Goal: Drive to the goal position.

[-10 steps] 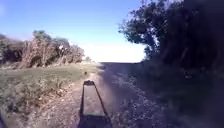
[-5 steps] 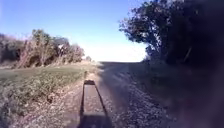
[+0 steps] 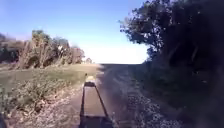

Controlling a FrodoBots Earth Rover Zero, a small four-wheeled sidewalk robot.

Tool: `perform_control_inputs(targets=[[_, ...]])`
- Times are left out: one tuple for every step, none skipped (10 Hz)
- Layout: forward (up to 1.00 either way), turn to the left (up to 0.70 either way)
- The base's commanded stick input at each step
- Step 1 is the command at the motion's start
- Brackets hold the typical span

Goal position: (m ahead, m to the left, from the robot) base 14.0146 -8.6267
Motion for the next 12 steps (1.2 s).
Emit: perform_control_inputs(targets=[[0.70, 0.00], [0.70, 0.00], [0.70, 0.00], [0.70, -0.02], [0.70, -0.09], [0.70, -0.14], [0.70, -0.14], [0.70, -0.14], [0.70, -0.14], [0.70, -0.14], [0.70, -0.10], [0.70, -0.09]])
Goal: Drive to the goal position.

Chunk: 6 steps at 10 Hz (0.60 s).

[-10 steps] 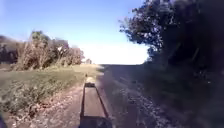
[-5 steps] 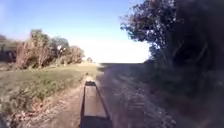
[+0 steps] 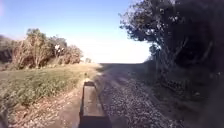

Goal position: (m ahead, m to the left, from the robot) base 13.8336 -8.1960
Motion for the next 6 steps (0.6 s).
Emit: perform_control_inputs(targets=[[0.70, 0.00], [0.70, 0.00], [0.69, 0.00], [0.69, 0.00], [0.69, 0.00], [0.69, 0.00]])
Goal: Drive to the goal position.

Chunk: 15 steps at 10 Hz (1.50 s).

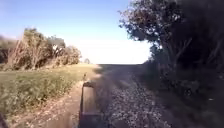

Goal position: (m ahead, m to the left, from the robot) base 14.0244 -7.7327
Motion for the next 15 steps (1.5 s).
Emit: perform_control_inputs(targets=[[0.69, 0.00], [0.69, 0.00], [0.69, 0.00], [0.69, 0.00], [0.68, 0.00], [0.68, 0.00], [0.68, 0.00], [0.68, 0.00], [0.68, 0.00], [0.68, -0.01], [0.68, -0.07], [0.68, -0.13], [0.68, -0.13], [0.68, -0.13], [0.68, -0.13]])
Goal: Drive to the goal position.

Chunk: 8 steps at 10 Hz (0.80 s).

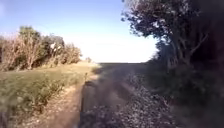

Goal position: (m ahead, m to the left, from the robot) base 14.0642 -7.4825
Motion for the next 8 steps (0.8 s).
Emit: perform_control_inputs(targets=[[0.68, -0.13], [0.68, -0.13], [0.68, -0.13], [0.68, -0.13], [0.68, -0.12], [0.68, -0.12], [0.68, -0.12], [0.68, -0.12]])
